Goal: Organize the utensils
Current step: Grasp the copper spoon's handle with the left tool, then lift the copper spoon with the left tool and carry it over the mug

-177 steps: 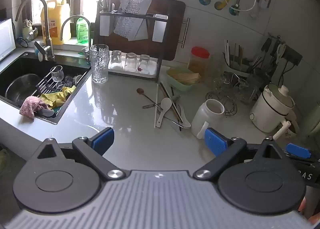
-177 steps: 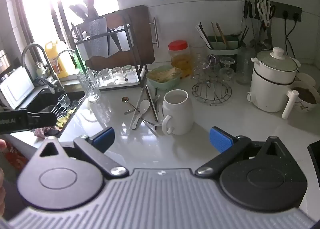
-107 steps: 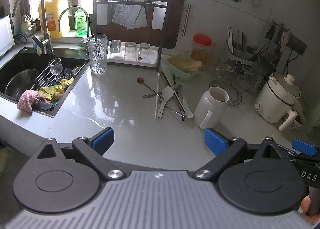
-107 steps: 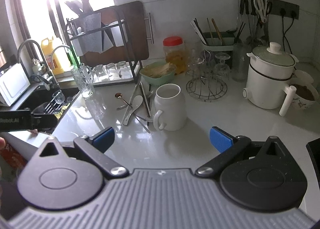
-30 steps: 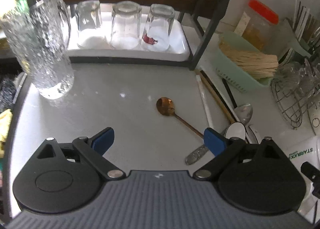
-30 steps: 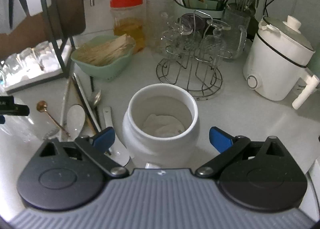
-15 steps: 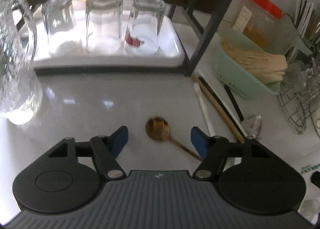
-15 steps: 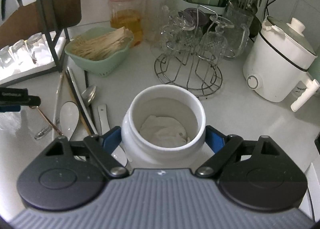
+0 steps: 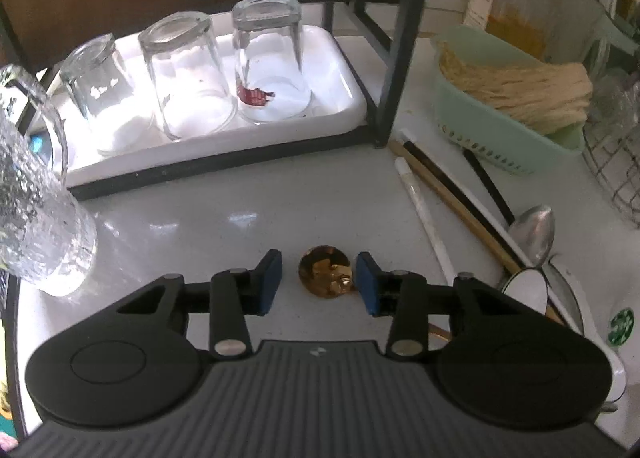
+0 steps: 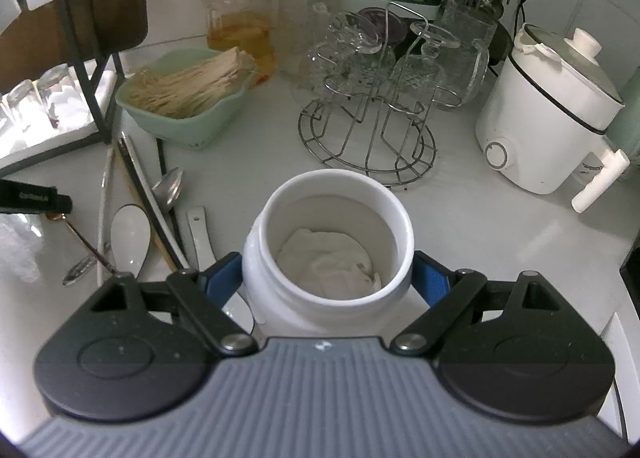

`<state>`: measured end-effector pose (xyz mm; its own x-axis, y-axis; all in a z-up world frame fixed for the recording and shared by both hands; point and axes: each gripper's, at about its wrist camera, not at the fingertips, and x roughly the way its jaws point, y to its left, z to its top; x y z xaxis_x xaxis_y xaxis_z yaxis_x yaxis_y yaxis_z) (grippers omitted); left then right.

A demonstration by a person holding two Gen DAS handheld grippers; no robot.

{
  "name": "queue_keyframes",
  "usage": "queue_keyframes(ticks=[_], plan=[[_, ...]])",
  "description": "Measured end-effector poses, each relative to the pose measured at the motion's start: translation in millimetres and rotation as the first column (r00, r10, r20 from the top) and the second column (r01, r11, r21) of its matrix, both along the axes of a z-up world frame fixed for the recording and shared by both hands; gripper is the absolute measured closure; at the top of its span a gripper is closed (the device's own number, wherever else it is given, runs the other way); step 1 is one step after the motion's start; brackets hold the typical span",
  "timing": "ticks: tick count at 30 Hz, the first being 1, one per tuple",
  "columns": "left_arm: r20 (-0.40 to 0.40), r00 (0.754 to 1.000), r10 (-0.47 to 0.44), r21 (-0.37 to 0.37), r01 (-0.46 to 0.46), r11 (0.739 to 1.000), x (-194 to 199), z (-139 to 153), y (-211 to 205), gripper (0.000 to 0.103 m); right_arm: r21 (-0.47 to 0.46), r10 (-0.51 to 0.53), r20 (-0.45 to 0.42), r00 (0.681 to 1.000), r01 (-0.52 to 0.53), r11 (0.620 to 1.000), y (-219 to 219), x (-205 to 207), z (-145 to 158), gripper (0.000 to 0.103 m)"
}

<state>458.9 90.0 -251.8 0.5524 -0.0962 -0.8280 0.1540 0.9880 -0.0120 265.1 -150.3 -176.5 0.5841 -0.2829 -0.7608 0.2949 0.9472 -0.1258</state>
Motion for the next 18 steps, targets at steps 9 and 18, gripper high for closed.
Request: queue_keyframes(ticks=[9,18], plan=[[-0.012,1.000,-0.022,-0.050,0.021,0.999,-2.4,3.0,8.0,0.070,0.002,-0.013,0.002,1.000,0.013,1.000,1.2,0.3,-0.2,0.011],[-0.025,1.000,-0.018,-0.118,0.015,0.993,-12.9,3.5,17.7,0.096,-0.006,0.004,0.012,1.000,-0.003,1.000,6.9,-3.3,-1.2,0.011]])
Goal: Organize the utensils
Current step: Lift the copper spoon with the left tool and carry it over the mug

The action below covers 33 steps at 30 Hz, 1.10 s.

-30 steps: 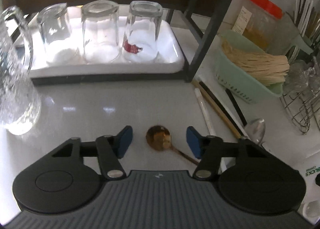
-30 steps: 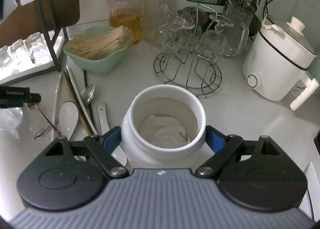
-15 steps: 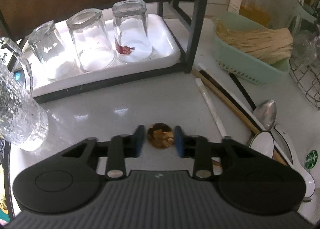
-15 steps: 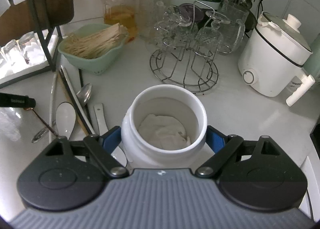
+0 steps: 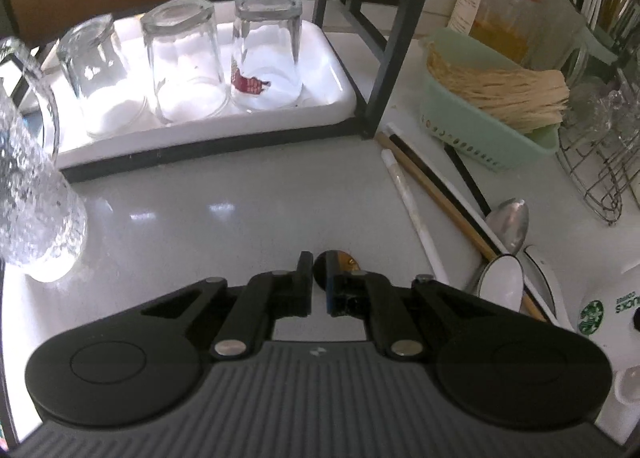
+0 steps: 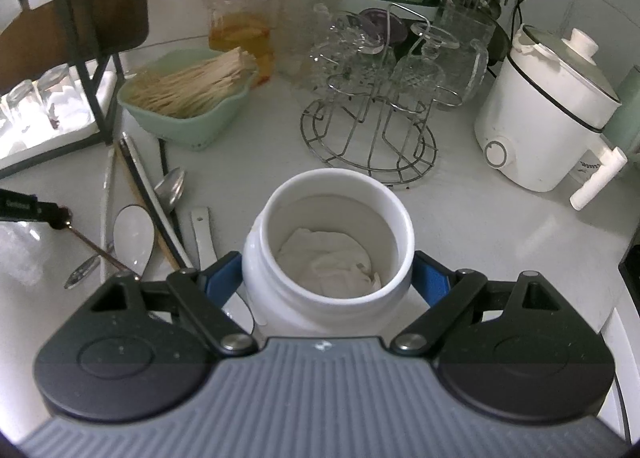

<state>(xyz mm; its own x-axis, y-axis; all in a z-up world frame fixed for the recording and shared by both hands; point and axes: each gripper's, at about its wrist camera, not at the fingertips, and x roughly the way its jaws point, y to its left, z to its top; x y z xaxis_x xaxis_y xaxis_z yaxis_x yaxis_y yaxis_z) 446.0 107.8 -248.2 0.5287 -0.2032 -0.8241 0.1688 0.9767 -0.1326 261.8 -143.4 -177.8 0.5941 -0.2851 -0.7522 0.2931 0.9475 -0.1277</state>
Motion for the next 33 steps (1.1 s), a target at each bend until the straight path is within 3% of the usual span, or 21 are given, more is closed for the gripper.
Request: queue_keyframes(ticks=[6,13,18,33], plan=[[-0.030,0.999,0.039,-0.103,-0.042,0.994,-8.0,1.3,12.3,0.099,-0.005,0.013,0.007,1.000,-0.013,1.000,0.7,-1.6,0.1,0.011],[0.001,0.999,0.037,-0.146,-0.037,0.989,-25.9,23.9,16.6,0.101,-0.002,0.040,0.002,0.999,-0.040,0.999,-0.6,-2.8,0.4,0.011],[0.046,0.999,0.025,-0.159,-0.017,0.987,-43.0,46.5,12.9,0.102,0.000,0.078,0.003,0.997,-0.078,0.997,0.0,-7.5,0.4,0.012],[0.180,0.980,-0.080,-0.108,0.100,0.989,-92.4,105.0,-14.0,0.102,-0.006,0.202,0.011,0.979,-0.202,0.979,14.7,-18.2,0.4,0.012]])
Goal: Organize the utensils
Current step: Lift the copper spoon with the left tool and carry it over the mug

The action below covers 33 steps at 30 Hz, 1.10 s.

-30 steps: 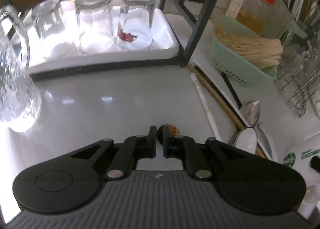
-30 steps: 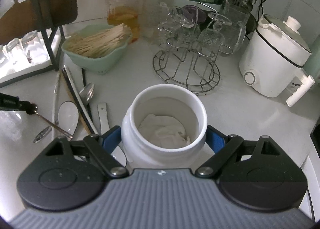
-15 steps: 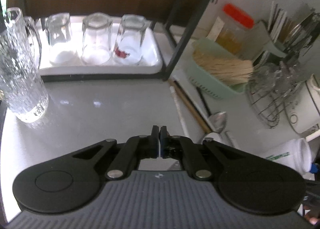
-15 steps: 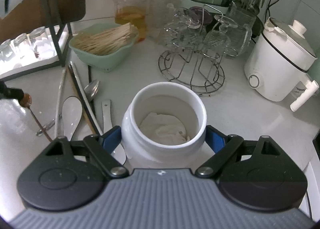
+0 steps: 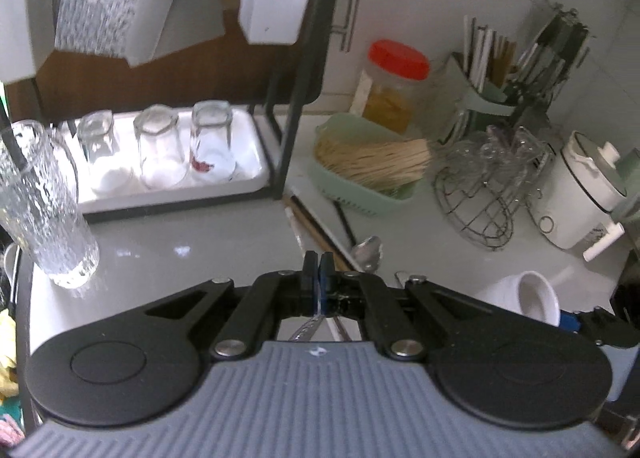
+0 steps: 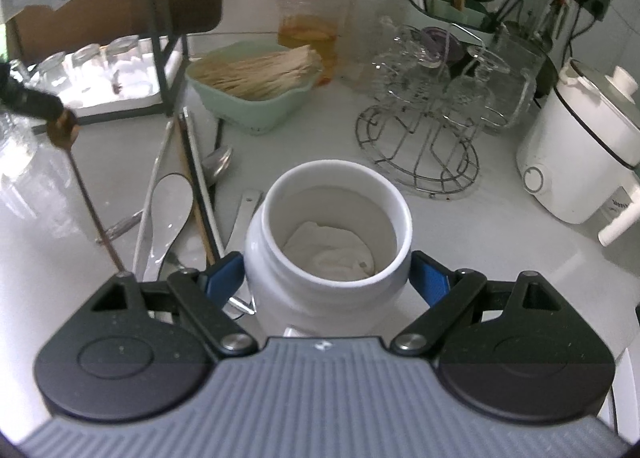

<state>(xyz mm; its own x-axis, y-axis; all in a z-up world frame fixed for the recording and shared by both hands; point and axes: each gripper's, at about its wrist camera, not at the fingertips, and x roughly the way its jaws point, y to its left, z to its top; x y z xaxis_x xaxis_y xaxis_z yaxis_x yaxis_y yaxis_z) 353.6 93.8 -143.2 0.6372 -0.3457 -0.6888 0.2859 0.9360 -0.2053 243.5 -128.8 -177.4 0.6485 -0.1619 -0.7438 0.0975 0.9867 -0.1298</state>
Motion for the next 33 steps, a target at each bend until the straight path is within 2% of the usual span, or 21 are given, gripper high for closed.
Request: queue_keyframes(ticks=[15,25,29,33], plan=[[0.087,0.993,-0.075,0.016,0.074,0.997,-29.1,49.7,-19.5,0.102,0.001,0.051,0.012,0.999,-0.051,0.999,11.7,-5.3,-1.3,0.012],[0.192,0.969,-0.153,0.033,0.150,0.988,-38.4,103.2,-42.8,0.102,0.001,0.045,0.016,0.999,-0.046,0.999,12.8,-6.4,-0.9,0.012],[0.229,0.951,-0.206,0.041,0.202,0.978,-44.1,124.1,-61.0,0.102,0.002,0.044,0.019,0.999,-0.044,0.999,13.3,-6.5,-0.7,0.012],[0.247,0.928,-0.278,0.062,0.271,0.960,-49.8,131.7,-84.2,0.102,0.002,0.049,0.021,0.999,-0.049,0.999,13.2,-7.3,-1.1,0.012]])
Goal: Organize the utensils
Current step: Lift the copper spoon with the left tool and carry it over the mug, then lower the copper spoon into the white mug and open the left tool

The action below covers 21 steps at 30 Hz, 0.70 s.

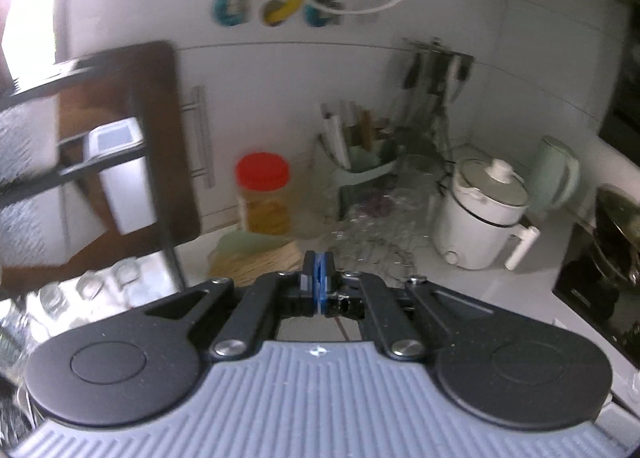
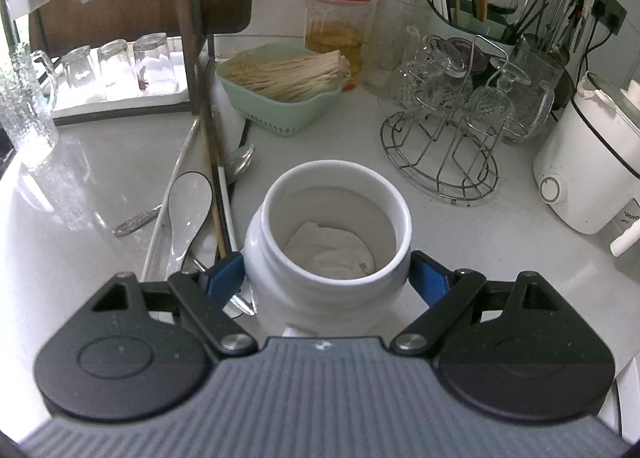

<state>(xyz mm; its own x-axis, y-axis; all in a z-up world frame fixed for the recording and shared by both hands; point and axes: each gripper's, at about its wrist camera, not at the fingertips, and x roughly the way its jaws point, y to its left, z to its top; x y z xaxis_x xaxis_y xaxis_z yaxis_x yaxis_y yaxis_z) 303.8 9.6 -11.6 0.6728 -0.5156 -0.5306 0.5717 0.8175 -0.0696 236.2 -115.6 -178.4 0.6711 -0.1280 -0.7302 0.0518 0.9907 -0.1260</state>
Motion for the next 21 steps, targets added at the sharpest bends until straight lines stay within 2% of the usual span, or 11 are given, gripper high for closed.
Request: queue_keyframes(ticks=[5,8,12,18,21], plan=[[0.019,0.997,-0.077,-0.001,0.077,0.997,-6.5,-1.4,-26.4,0.102,0.003,0.004,0.007,1.000,-0.004,1.000,-0.6,-1.7,0.0,0.012],[0.043,0.991,-0.124,0.035,0.123,0.992,-8.7,-8.4,-43.9,0.102,0.012,0.004,0.021,1.000,-0.005,1.000,-2.2,-3.9,-0.8,0.013],[0.014,0.986,-0.167,0.090,0.165,0.982,-1.3,-22.6,-57.6,0.102,0.017,0.008,0.034,0.999,-0.008,1.000,-3.6,-5.8,-1.6,0.013],[-0.102,0.970,-0.223,0.168,0.237,0.957,16.5,-40.0,-71.8,0.102,0.025,-0.004,0.050,0.999,0.003,1.000,-3.4,-5.3,-2.6,0.013],[-0.202,0.945,-0.257,0.176,0.293,0.940,25.4,-49.0,-76.9,0.102,0.026,-0.006,0.057,0.998,0.005,1.000,-3.3,-6.1,-3.1,0.013]])
